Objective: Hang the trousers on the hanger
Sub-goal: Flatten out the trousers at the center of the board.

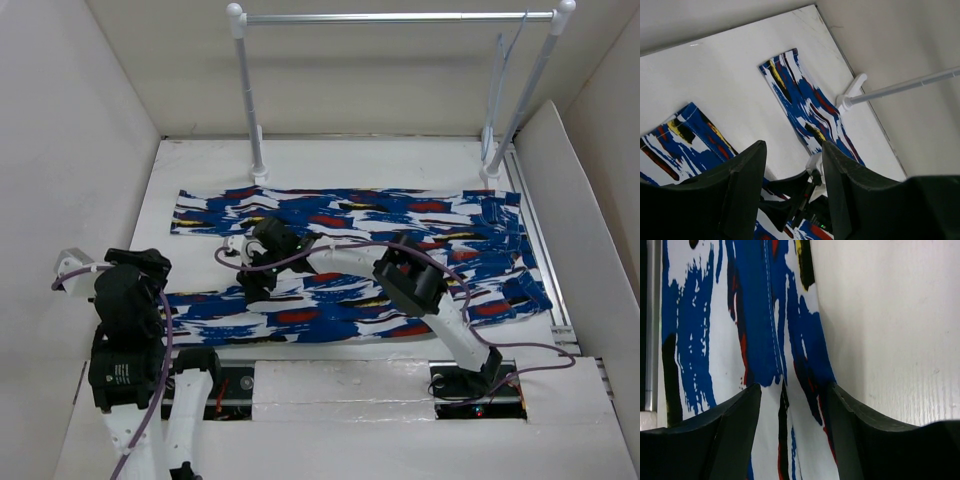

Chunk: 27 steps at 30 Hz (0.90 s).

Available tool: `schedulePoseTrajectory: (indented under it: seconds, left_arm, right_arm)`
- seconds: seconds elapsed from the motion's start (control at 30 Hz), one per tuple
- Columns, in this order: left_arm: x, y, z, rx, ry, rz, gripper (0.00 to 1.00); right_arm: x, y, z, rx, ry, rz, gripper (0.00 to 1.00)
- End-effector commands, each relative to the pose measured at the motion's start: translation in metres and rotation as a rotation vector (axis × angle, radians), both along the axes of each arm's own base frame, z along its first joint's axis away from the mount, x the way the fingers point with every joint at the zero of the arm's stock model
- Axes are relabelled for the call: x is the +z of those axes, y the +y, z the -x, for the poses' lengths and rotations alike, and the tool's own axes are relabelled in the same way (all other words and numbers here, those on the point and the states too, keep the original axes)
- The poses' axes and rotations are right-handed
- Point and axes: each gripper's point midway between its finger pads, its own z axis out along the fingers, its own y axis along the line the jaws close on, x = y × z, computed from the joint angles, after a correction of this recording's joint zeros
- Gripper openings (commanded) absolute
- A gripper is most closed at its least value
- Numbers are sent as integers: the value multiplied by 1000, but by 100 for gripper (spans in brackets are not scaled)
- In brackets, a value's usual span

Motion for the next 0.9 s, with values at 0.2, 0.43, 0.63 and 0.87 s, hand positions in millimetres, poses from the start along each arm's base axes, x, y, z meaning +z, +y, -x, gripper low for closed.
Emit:
schedulePoseTrajectory:
  seconds: [0.2,0.43,0.63,0.87]
  left_arm:
    - [0,-10,-22,-65,-19,22,42]
    - [-16,-10,-27,-64,8,27,40]
    - [-58,-16,-42,-99,81,56,42]
    - [-92,-10,-59,-58,155,66,55]
  right_arm:
    - [-16,35,-5,-22,35,-49,29]
    - [9,29,-44,-120,-28,-114,0]
    - [74,-5,-146,-340,-93,-244,0]
    - [91,1,-159,-281,-46,-264,54]
